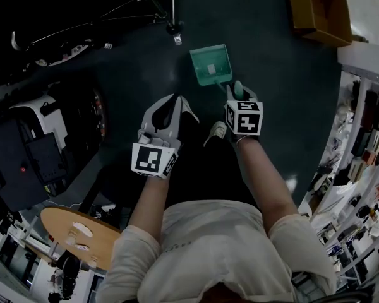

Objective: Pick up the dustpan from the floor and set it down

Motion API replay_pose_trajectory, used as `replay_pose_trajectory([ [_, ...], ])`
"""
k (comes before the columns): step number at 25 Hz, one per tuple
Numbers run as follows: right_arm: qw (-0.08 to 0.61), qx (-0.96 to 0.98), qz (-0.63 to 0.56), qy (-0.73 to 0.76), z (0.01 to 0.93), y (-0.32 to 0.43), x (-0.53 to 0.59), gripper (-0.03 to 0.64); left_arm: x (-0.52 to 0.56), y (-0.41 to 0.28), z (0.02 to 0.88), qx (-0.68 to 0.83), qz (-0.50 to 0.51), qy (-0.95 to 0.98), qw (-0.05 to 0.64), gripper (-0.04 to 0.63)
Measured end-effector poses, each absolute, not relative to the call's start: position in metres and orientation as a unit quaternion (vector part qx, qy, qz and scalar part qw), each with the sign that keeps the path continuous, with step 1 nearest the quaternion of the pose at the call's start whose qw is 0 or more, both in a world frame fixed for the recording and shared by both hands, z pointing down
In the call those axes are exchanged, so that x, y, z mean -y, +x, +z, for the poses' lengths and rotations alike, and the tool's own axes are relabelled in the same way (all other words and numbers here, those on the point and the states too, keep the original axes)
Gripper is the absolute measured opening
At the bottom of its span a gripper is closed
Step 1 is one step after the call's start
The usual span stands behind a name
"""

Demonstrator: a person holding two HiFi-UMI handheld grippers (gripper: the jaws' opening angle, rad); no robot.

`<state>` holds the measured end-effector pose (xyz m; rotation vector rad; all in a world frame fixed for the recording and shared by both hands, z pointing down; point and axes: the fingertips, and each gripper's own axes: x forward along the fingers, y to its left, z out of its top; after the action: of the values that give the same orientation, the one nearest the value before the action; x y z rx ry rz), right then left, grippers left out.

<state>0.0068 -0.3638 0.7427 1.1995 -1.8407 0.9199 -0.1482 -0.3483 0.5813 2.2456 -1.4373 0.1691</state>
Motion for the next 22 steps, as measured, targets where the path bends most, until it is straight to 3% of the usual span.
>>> replay_pose_trajectory([
  [13,0.302,0.745,0.340,0.487,0.606,0.046,0.314,0.048,0.299,-0.110,0.506,0.498,0.032,0.839,0.215,0.018],
  [22,0.271,0.792,0.272,0.475,0.525,0.075,0.260,0.046,0.248,-0.079,0.440,0.504,0.025,0.849,0.153,0.018],
])
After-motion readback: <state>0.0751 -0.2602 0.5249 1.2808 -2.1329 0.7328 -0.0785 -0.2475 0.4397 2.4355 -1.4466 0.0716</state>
